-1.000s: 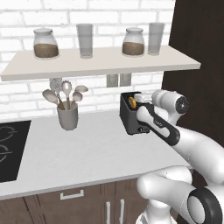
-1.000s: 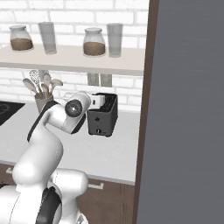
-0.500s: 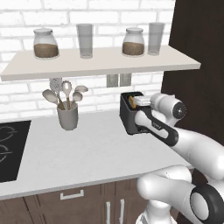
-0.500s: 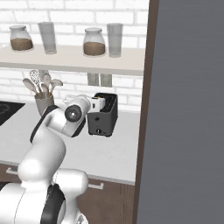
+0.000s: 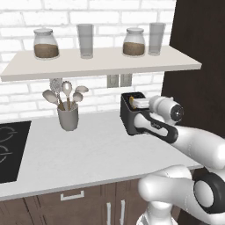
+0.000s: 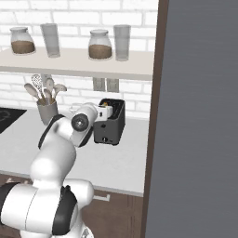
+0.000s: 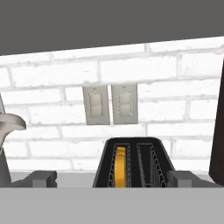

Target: Start the toaster. Once the lever pops up, take the bread to the plate on the dining counter.

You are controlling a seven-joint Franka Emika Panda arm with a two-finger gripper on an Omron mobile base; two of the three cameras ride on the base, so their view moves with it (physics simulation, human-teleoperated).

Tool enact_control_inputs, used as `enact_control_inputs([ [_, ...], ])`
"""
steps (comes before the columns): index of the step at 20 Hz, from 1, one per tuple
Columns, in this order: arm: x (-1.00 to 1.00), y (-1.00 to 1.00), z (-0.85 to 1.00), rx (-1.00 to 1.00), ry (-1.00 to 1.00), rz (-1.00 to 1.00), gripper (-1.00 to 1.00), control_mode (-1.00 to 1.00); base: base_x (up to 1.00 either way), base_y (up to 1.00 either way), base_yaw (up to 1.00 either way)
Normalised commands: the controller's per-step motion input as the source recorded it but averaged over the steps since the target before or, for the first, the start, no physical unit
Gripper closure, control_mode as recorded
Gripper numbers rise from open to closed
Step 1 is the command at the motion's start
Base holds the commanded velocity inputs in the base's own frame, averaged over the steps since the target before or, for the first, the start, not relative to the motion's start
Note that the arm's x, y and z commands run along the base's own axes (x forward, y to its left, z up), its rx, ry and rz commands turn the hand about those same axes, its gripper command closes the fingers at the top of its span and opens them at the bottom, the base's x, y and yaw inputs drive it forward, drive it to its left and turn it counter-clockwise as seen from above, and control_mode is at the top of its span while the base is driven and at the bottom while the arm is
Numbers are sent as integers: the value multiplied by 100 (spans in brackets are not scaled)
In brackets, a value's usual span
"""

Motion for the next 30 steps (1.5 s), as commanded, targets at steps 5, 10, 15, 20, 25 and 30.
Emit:
enact_control_inputs([
  [5,26,0,-12,0,0,0,-100,-100,0,0,0],
  [10,31,0,0,0,0,0,-100,-100,0,0,0],
  [15,29,0,-5,0,0,0,-100,-100,0,0,0],
  [20,9,0,-25,0,0,0,-100,-100,0,0,0],
  [25,14,0,-22,0,0,0,-100,-100,0,0,0],
  [30,33,0,-16,0,0,0,-100,-100,0,0,0],
])
